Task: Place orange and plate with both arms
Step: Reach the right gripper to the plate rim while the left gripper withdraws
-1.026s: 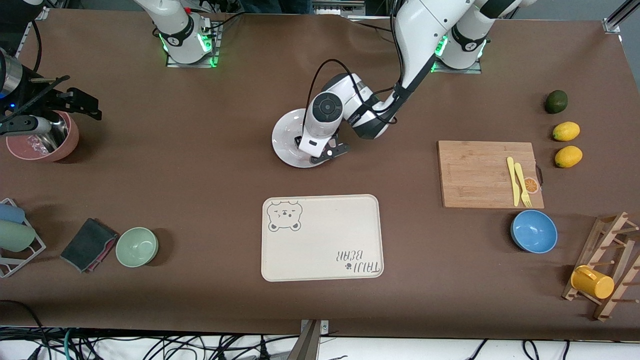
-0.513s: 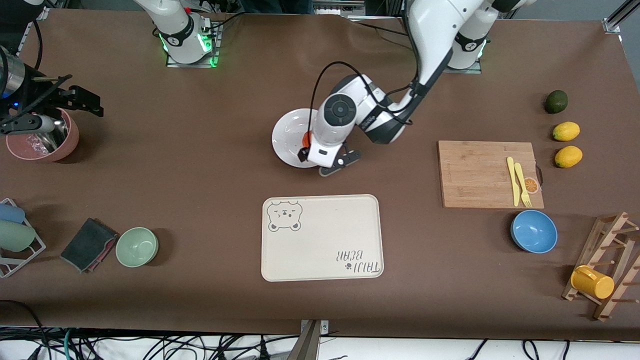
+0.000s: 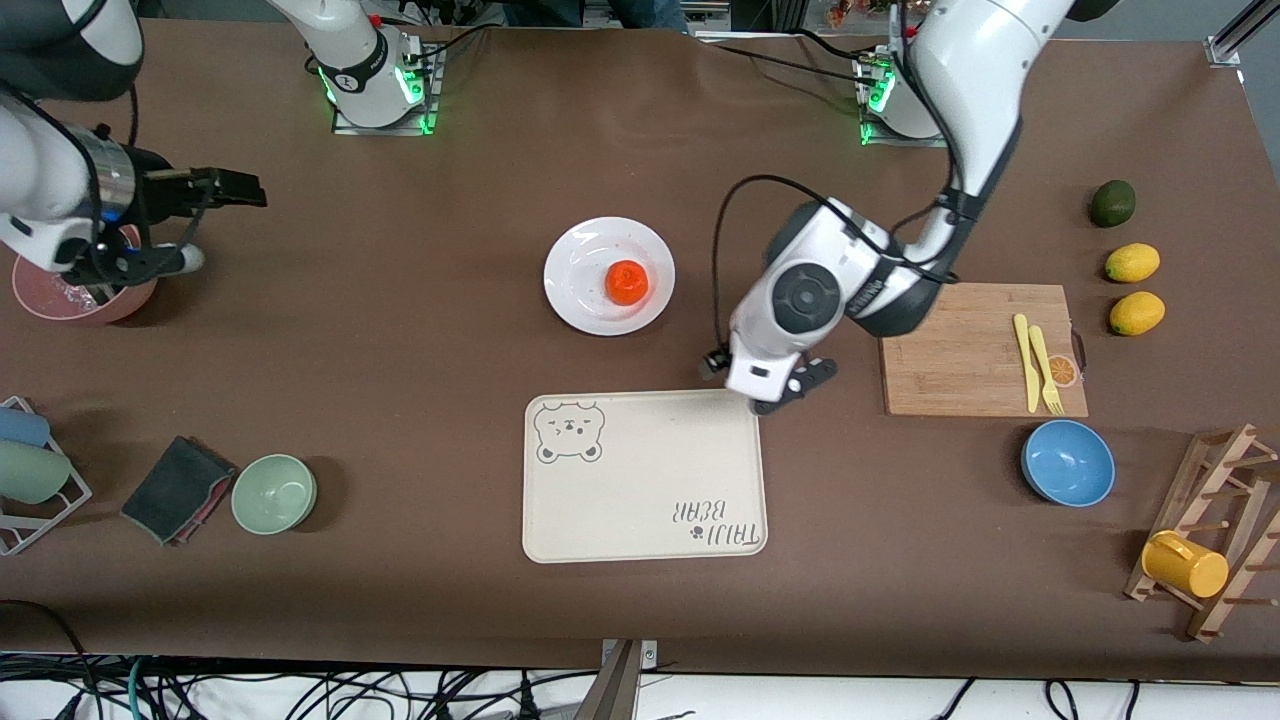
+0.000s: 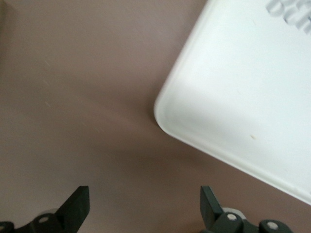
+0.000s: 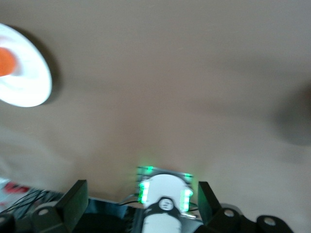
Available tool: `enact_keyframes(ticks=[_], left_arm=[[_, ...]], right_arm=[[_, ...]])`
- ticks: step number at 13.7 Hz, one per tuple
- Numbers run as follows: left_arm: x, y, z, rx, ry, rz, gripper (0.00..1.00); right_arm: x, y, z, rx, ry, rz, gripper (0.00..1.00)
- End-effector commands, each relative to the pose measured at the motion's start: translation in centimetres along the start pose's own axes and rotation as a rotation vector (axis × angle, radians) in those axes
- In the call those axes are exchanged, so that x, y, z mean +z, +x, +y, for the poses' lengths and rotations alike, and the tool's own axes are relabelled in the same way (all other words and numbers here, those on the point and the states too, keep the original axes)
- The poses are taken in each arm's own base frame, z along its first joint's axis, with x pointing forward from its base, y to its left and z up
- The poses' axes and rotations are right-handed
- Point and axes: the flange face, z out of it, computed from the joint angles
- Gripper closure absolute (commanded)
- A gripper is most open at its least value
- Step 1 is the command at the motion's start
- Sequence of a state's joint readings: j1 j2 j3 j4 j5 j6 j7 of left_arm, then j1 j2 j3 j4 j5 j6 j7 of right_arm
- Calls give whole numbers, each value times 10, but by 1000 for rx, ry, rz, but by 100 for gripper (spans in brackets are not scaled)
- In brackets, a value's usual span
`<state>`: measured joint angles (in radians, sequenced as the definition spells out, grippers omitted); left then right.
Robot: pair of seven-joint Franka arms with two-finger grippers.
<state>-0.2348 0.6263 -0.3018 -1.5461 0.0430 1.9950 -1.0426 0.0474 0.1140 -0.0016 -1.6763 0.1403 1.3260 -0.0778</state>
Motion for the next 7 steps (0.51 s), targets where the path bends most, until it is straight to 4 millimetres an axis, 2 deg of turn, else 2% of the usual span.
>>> enact_keyframes(ticks=[1, 3, 7], left_arm=[[-24, 50, -38, 90, 27, -3, 0], [-33, 98, -83, 164, 18, -19, 0], [-70, 159, -169, 353, 3, -30, 0]], right_arm=[[53, 55, -4, -3, 179, -57, 0], [92, 86, -10, 13, 295, -64, 0], [174, 119, -66, 1, 446, -7, 0]])
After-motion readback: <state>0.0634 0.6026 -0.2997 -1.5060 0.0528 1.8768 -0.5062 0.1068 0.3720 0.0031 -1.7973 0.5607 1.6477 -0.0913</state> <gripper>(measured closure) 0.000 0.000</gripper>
